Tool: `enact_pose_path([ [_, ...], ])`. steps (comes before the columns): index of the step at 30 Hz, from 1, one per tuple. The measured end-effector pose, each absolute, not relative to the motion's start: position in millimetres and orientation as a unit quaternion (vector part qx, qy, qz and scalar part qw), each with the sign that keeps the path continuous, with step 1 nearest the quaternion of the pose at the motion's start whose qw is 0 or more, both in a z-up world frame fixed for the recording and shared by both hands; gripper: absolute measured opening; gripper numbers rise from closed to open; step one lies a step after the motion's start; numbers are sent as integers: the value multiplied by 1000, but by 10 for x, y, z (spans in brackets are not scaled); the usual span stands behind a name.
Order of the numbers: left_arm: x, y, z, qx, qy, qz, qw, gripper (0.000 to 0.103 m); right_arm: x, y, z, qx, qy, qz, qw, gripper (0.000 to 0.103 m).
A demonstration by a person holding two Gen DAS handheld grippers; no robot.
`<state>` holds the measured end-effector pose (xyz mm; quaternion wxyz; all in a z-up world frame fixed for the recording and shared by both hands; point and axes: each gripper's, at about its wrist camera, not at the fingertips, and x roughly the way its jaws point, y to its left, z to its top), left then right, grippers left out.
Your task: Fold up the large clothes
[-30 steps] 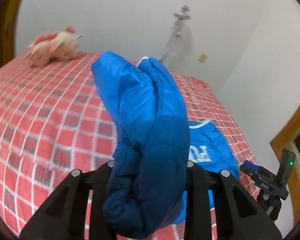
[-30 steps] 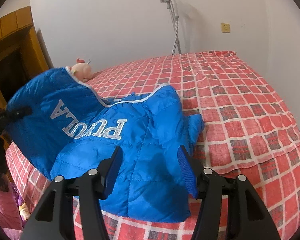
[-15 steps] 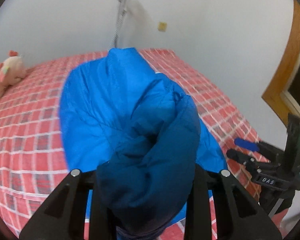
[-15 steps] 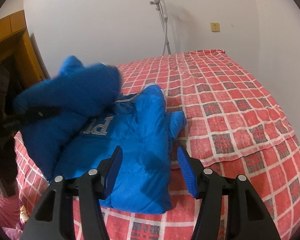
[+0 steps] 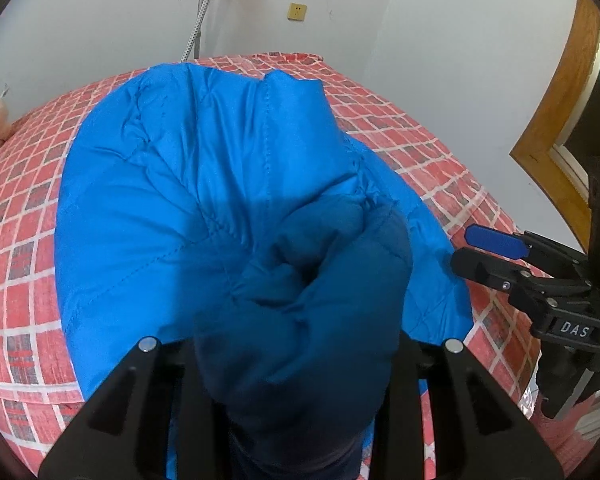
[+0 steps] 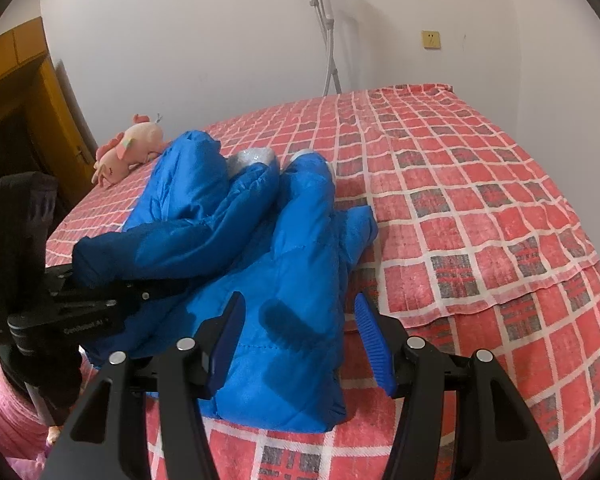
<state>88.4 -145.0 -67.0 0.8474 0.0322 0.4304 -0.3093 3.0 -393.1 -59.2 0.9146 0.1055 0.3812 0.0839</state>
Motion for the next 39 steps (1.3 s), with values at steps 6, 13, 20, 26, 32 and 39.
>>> enact_pose_path([
  [6,733,-1345,-433,20,425,-326,844,41,106,-3850,-424,98,389,97,911,63],
  [13,569,-1005,-85,-46,420,-376,825,60,327,-3803,-83,137,404,148,892,76],
  [20,622,-549,241,-101,376,-383,838,69,617,-3712,-88,243,464,242,816,84],
  [26,958,-446,1,-26,386,-235,892,69,823,-3448,-209,239,518,210,794,86],
  [32,1299,-343,-375,-50,428,-201,880,69,1114,-3222,-312,197,553,167,792,88],
  [39,1373,-223,-420,-52,418,-169,891,69,1287,-2916,-350,97,546,144,820,41],
])
